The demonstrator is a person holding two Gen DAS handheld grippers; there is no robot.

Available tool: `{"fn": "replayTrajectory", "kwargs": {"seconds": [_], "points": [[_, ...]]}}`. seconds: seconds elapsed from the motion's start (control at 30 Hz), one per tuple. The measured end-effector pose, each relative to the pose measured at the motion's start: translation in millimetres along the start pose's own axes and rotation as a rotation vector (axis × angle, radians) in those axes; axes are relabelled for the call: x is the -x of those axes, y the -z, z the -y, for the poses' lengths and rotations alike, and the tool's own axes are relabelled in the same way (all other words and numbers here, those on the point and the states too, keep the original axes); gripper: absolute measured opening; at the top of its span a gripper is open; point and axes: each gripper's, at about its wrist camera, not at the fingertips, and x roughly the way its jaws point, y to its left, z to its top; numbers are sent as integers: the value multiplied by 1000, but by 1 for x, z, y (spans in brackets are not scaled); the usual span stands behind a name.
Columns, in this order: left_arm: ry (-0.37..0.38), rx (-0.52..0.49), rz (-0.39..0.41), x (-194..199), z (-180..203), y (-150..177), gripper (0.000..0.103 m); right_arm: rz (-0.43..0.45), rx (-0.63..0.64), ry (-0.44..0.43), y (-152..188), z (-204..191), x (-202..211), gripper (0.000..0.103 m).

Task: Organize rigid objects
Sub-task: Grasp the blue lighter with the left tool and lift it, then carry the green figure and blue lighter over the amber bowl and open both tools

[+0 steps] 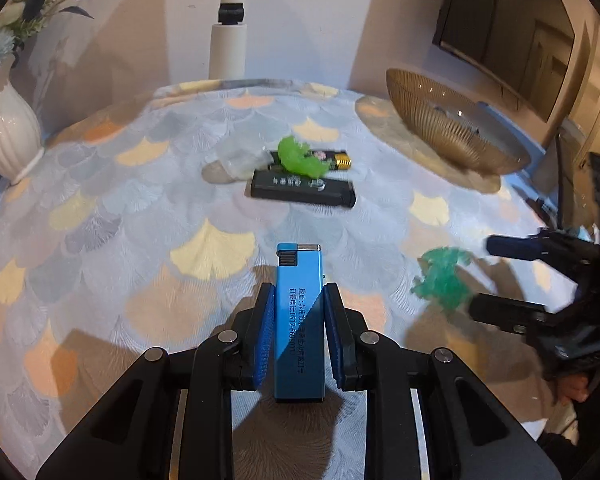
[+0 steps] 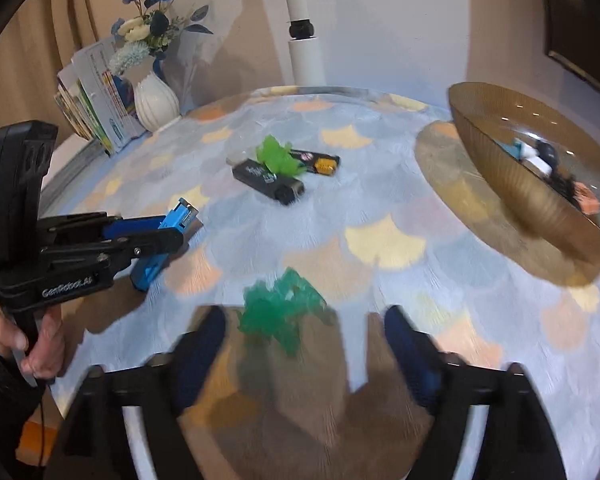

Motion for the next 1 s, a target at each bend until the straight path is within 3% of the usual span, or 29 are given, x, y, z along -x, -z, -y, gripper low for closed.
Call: {"fn": "replayTrajectory", "kwargs": {"seconds": [0.3, 0.37, 0.4, 0.43, 0.47, 0.53, 0.67, 0.8, 0.9, 1.0], "points": [[-22, -67, 56, 7, 12, 6, 21, -44, -7, 49, 4, -21, -8, 82], [-14, -51, 71, 11, 8, 7, 21, -61, -2, 77, 0, -30, -18, 65], [-11, -48, 76, 11, 8, 7, 21, -68, 4, 93, -1, -34, -23, 61], [-4, -50, 86, 13, 7, 7, 21, -67, 20, 119, -2, -39, -27, 42], [-2, -54, 93, 15, 8, 7, 21, -52, 43, 127, -2, -44, -27, 41], [-3, -64, 101, 16, 11, 8, 21, -22, 64, 66, -1, -51, -23, 41], [-20, -62, 113, 18, 11, 8, 21, 16, 95, 88, 2, -57, -17, 41], [-33, -55, 111, 21, 12, 3, 21, 29, 23, 94, -1, -45, -11, 41], [12, -75, 137, 34, 24, -20, 21, 57, -61, 60, -8, -26, 8, 41], [54, -130, 186, 48, 47, -58, 21, 148, -137, 87, -26, 4, 47, 41]]}}
